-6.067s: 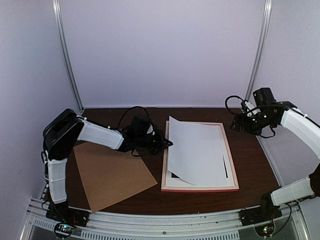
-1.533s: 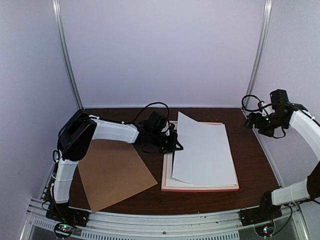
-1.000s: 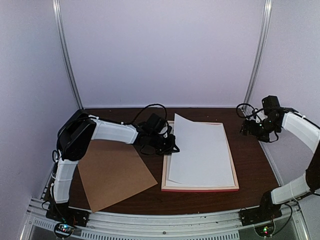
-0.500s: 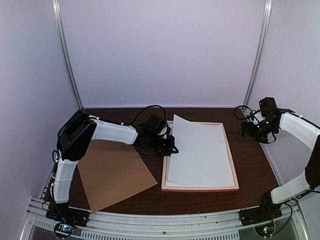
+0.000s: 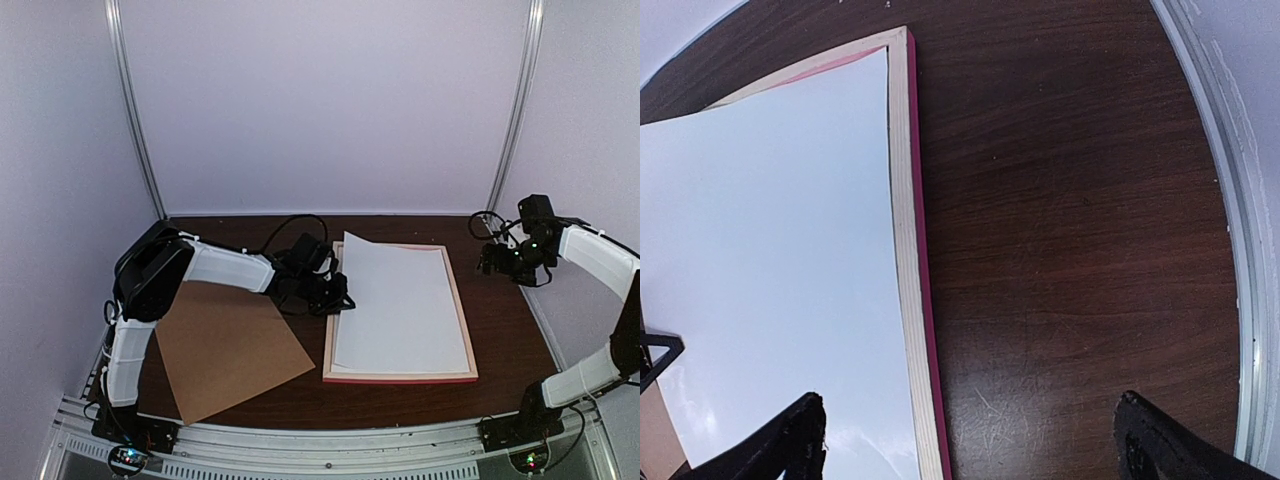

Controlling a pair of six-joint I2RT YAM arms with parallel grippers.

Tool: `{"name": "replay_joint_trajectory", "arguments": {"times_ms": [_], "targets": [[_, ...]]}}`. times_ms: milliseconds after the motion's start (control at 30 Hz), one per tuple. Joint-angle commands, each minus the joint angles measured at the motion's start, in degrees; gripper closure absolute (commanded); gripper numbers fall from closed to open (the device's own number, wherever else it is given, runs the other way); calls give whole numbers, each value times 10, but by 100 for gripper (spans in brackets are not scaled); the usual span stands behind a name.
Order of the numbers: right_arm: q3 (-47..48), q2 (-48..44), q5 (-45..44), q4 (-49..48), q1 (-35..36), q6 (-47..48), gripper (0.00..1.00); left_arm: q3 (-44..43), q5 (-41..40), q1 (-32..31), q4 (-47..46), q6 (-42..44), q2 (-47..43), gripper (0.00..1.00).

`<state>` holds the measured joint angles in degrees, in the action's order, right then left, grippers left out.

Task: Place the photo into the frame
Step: Place the photo on the mat board.

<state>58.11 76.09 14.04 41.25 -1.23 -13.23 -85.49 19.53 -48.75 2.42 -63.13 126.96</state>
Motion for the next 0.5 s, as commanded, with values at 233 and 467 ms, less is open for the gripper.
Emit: {"name": "replay_joint_trajectory", "arguments": {"times_ms": [233, 467], "targets": [[-2, 4, -12, -14, 5, 2, 0, -11, -11, -3, -33, -6, -16, 100], [-3, 6, -10, -15, 5, 2, 0, -9, -12, -6, -31, -8, -16, 99]]}}
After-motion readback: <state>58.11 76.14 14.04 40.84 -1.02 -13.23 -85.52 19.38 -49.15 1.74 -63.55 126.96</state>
